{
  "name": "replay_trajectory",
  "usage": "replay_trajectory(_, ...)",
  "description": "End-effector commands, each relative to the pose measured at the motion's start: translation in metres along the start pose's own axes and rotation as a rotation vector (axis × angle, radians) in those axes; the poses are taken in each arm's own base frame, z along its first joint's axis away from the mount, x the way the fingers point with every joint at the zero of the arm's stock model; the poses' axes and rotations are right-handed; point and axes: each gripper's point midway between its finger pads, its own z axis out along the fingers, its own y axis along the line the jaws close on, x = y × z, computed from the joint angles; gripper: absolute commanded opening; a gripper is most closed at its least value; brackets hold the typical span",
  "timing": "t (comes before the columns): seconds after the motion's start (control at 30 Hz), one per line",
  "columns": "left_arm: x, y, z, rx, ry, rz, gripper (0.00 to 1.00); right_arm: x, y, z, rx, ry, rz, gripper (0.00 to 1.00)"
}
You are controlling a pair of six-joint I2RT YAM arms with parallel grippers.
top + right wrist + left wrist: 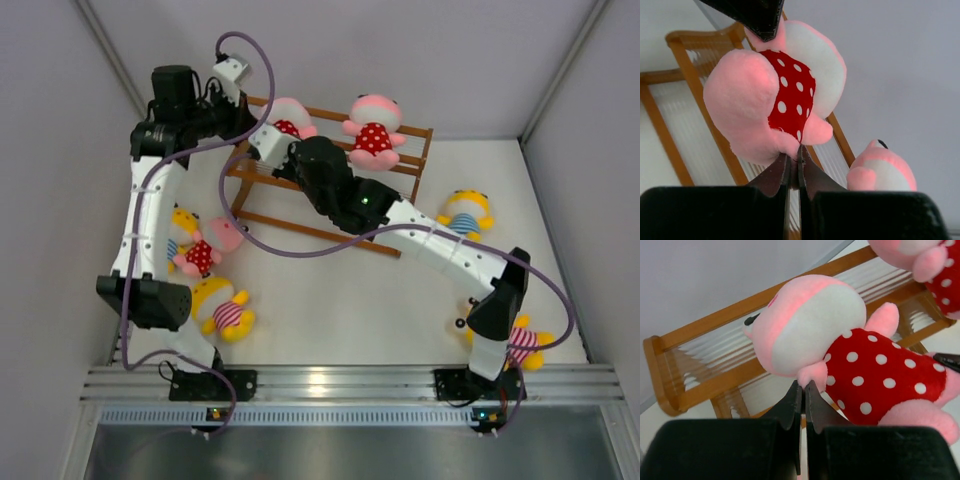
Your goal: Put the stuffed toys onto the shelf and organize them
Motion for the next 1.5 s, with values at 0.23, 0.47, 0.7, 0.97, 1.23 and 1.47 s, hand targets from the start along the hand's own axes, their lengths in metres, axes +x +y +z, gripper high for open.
replay_trajectory(0.23, -0.025, 0.068, 0.076, -0.16, -0.118, -0.002, 0.01, 0.016, -0.053, 0.026, 0.233, 0.068, 0.028, 0.0)
replay_trajectory(0.47, -0.015, 0.082, 0.103, -0.187, -0.12, -0.007, 0.01, 0.025, -0.067, 0.038, 0.254, 0.089, 0.015, 0.0)
replay_trajectory(0.7, -0.005, 0.074, 0.137, -0.178, -0.094, 0.002, 0.01, 0.043, -0.071, 0.048, 0.258, 0.142, 0.019, 0.0)
replay_trajectory(0.97, 0.012, 0.075, 0.148, -0.179, -0.058, -0.016, 0.02, 0.065, -0.063, 0.047, 0.234, 0.191, 0.029, 0.0)
replay_trajectory(1.23, 0.019, 0.075, 0.15, -0.17, -0.045, -0.008, 0.06, 0.059, -0.064, 0.035, 0.193, 0.151, 0.081, 0.27)
replay_trajectory(1.47, 0.018, 0.071, 0.153, -0.146, -0.05, -0.001, 0.06, 0.019, -0.069, 0.007, 0.169, 0.053, 0.112, 0.58)
